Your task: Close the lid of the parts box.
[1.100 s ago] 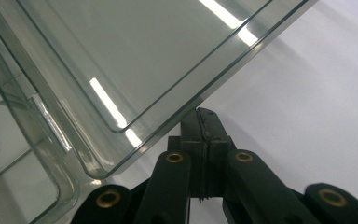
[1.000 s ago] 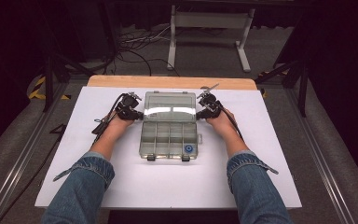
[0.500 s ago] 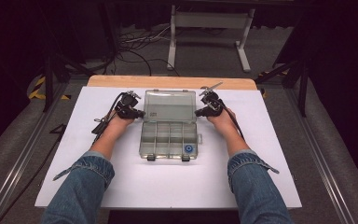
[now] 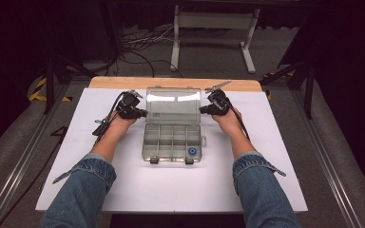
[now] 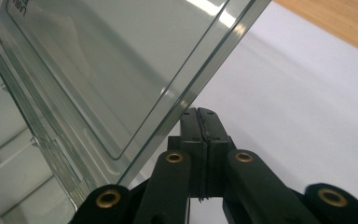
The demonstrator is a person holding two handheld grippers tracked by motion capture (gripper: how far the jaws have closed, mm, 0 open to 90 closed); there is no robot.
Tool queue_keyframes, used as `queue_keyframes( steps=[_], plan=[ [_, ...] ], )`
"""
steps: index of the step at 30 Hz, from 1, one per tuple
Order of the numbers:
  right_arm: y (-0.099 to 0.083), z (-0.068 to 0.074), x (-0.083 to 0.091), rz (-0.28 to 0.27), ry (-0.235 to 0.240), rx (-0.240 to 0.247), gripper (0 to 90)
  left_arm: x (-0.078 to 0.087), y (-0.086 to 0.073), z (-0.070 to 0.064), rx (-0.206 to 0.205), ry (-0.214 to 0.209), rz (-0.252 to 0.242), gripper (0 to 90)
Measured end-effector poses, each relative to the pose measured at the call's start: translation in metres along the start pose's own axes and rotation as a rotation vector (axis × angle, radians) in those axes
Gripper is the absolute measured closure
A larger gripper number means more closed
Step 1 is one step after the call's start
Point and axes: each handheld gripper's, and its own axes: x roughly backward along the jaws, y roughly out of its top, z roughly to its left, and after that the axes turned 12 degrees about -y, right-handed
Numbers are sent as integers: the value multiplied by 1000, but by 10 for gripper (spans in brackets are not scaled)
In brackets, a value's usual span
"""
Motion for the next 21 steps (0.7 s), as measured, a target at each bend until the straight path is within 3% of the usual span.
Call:
queue_keyframes(
  steps=[21],
  plan=[
    [7, 1, 20, -91, -9, 14, 900, 13, 4, -7, -41, 19, -45, 894]
  ],
)
